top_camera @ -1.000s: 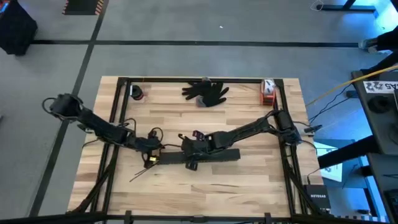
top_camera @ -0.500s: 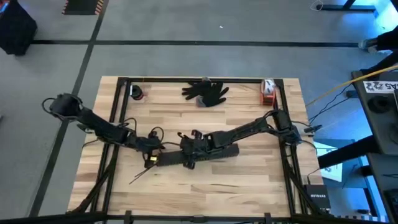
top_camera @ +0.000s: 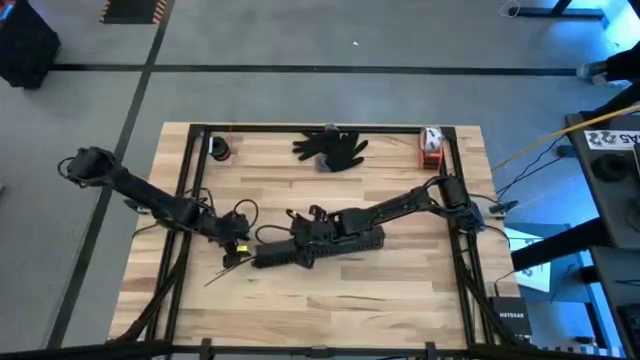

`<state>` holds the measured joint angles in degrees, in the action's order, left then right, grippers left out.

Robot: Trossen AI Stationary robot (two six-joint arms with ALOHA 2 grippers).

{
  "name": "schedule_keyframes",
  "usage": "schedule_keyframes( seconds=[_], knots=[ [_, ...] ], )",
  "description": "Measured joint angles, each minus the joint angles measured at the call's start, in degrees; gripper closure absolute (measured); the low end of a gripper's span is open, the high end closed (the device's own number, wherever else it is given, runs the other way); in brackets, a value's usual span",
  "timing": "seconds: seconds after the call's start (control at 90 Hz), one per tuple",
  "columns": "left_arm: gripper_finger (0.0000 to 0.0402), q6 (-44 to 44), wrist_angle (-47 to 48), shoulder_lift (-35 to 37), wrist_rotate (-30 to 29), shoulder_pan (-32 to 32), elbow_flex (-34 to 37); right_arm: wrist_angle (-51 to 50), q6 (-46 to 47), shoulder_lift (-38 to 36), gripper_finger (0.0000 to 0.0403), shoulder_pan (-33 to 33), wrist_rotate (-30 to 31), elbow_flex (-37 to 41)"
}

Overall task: Ziptie cables
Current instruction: Close the cable duct

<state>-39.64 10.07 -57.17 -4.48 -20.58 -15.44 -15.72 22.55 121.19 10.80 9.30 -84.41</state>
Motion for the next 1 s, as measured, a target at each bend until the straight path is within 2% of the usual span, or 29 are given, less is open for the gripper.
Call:
schedule_keyframes(
  seconds=[0.178,0.289,0.589,0.811,1.0],
  knots=[
    [0.0132,-4.2,4.9,2.1,-1.8,-0.9,0.1,0.1,0.0,0.1,0.0402,0.0,-2.0,0.1],
    [0.014,-2.0,5.8,1.4,-1.9,-1.1,0.1,0.7,0.0,0.1,0.0402,0.1,-2.5,0.1],
    [0.0245,2.5,-5.5,-1.7,-1.9,-5.0,0.2,-0.8,-0.3,-0.4,0.0402,0.1,-2.9,-0.6],
    [0.0325,2.7,-15.3,-8.5,-1.9,-8.0,0.2,-4.2,-2.2,-4.0,0.0402,1.5,-5.1,-3.0],
    [0.0363,1.0,-23.0,-13.5,-2.0,-9.6,0.1,-4.2,-2.8,-3.7,0.0402,4.6,-6.8,-2.9]
  ],
)
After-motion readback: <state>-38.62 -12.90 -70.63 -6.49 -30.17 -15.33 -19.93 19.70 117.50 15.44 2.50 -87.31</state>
